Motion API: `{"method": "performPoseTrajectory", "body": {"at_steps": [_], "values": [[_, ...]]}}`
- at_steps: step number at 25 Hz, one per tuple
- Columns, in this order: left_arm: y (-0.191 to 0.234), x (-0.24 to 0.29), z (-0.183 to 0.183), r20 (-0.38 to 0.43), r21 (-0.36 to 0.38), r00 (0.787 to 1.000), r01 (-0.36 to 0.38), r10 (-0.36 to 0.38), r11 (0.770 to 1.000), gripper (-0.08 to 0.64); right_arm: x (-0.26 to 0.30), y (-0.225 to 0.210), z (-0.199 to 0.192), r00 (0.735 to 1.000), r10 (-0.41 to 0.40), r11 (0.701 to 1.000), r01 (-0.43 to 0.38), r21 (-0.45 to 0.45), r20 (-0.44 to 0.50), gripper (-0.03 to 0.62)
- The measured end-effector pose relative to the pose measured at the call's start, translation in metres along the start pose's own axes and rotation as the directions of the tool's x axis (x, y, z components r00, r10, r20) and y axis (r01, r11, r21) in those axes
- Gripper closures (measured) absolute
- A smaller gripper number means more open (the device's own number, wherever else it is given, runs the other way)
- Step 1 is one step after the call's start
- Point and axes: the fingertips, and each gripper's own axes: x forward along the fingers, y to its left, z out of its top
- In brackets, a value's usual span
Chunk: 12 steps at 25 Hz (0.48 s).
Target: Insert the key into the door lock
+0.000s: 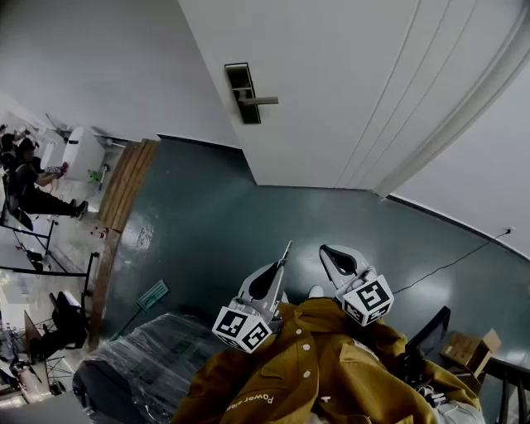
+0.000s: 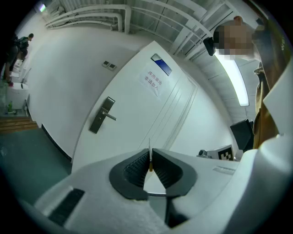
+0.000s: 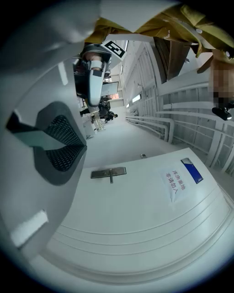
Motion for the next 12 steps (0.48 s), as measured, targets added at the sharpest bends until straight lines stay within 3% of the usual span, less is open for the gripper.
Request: {"method": "performPoseTrajectory", "body": {"at_steps": [12], "values": [[-0.004,-0.012,-0.004,0.006,0.001,1.000,-0.003,0.003,1.000,0.535,-0.005,0.016,-0.004,0.999,0.043,0.999,-0.043,0.021,0.012,0.586]]}}
